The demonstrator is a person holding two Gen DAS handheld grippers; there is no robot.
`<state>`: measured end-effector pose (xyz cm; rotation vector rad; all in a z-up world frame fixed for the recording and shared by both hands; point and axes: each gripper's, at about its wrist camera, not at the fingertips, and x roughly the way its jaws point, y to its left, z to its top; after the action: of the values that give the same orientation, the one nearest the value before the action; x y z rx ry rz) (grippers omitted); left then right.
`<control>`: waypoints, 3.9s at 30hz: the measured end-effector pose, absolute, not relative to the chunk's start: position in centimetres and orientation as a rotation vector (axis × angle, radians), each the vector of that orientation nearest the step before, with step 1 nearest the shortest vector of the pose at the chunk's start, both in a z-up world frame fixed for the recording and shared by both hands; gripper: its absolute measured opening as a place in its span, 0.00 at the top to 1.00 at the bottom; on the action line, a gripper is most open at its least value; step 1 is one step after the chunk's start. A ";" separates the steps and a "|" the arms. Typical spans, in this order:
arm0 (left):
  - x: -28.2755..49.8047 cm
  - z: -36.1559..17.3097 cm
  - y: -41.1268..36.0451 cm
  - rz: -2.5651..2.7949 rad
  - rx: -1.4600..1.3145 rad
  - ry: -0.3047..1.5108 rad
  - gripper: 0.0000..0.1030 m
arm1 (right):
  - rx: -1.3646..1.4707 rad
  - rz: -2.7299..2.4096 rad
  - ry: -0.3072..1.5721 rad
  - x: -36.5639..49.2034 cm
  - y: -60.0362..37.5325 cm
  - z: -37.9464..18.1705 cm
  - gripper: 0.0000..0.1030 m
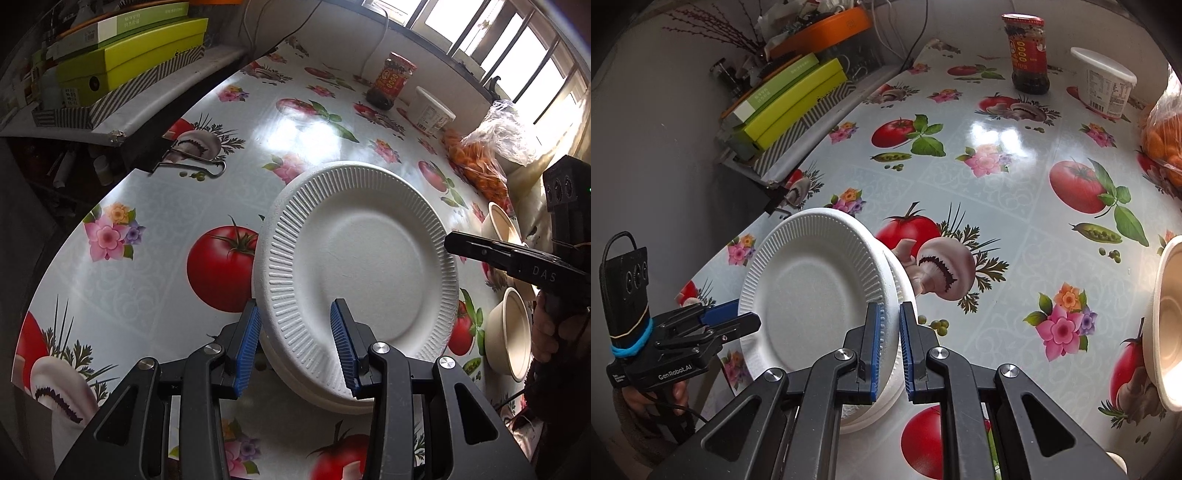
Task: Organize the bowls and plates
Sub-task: 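Lower the held white plate onto the plate stack with the left gripper, then move the left gripper over to the beige paper bowls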
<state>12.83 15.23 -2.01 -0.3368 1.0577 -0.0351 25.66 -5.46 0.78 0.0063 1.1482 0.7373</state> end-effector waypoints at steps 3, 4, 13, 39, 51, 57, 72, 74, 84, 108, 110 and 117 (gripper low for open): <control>12.8 -2.2 15.3 -0.032 -0.337 1.063 0.61 | 0.002 0.738 1.149 25.5 -5.4 0.6 0.89; 12.8 -2.2 15.3 -0.035 -0.337 1.061 0.61 | -0.006 0.735 1.146 25.5 -5.3 0.6 0.89; 12.9 -2.6 15.0 -0.029 -0.310 1.075 0.61 | -0.021 0.719 1.155 25.4 -5.1 -0.3 0.89; 12.7 -2.7 15.0 -0.045 -0.297 1.076 0.45 | -0.093 0.691 1.129 24.6 -4.5 -0.1 0.86; 12.1 -1.7 15.7 -0.013 -0.306 1.044 0.42 | -0.081 0.689 1.107 24.3 -4.9 0.7 0.74; 11.5 -0.6 15.8 0.003 -0.295 1.008 0.42 | -0.078 0.674 1.065 23.6 -5.8 1.9 0.68; 10.0 3.2 11.9 -0.040 -0.199 0.902 0.42 | -0.053 0.605 0.932 19.7 -10.1 5.6 0.60; 9.9 3.6 11.1 -0.050 -0.183 0.887 0.42 | -0.068 0.582 0.904 18.9 -10.8 6.0 0.58; 9.7 4.5 5.9 -0.078 -0.047 0.808 0.42 | -0.005 0.481 0.850 16.0 -15.6 7.1 0.55; 12.6 3.2 -3.8 -0.368 -0.062 0.848 0.42 | 0.121 0.156 0.769 10.0 -27.4 6.1 0.52; 12.9 2.9 -4.5 -0.374 -0.054 0.861 0.42 | 0.127 0.154 0.772 9.9 -27.9 5.7 0.52; 14.4 1.8 -6.3 -0.401 -0.044 0.900 0.42 | 0.133 0.145 0.760 10.4 -29.1 5.0 0.52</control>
<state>14.45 -6.25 1.82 -0.0439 0.9005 -0.4010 10.36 -29.10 4.95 0.1331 0.7603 0.1447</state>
